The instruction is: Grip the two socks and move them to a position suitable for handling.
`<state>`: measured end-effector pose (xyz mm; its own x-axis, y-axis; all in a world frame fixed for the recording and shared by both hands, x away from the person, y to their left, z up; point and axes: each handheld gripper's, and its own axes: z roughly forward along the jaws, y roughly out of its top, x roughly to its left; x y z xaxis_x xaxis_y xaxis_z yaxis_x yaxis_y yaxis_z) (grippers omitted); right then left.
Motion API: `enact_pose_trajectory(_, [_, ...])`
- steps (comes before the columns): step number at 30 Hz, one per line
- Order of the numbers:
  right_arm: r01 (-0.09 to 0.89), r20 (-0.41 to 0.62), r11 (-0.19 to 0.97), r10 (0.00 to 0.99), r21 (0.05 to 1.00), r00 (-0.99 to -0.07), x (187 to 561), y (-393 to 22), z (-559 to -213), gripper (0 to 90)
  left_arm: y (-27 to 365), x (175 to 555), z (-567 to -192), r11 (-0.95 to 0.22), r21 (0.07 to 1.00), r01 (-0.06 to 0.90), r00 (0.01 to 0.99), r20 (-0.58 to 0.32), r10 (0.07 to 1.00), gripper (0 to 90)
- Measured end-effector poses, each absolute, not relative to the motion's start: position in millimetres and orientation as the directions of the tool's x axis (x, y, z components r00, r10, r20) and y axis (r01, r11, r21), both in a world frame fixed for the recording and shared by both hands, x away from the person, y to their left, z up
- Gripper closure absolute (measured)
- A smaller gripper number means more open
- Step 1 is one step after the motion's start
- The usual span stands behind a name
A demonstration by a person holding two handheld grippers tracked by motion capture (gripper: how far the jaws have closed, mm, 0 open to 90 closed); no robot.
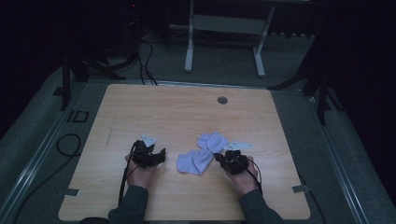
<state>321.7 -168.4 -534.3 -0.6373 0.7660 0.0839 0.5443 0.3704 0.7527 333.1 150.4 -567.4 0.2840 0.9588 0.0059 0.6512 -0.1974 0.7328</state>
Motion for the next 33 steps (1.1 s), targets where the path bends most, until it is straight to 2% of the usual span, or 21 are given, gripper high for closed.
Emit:
enact_pose_trajectory(7, [0.533, 0.081, 0.414, 0.730, 0.738, -0.679, 313.4, -146.2, -540.3, 90.0, 150.1, 332.9, -567.4, -0.197, 0.733, 0.651, 0.283, 0.006, 0.959, 32.8])
enact_pose_trajectory(18, [0.551, 0.062, 0.458, 0.728, 0.697, -0.683, 312.4, -127.4, -557.2, 90.0, 148.9, 331.5, -566.1, -0.204, 0.727, 0.656, 0.293, 0.005, 0.956, 35.8])
enact_pose_trajectory(27, [0.517, 0.037, 0.491, 0.698, 0.701, -0.715, 308.2, -118.2, -558.3, 90.0, 146.5, 329.3, -562.7, -0.225, 0.712, 0.665, 0.318, 0.002, 0.948, 48.6])
enact_pose_trajectory(33, [0.503, 0.026, 0.505, 0.687, 0.701, -0.726, 307.5, -116.2, -558.3, 90.0, 138.7, 324.5, -559.4, -0.257, 0.711, 0.655, 0.369, -0.004, 0.929, 64.2])
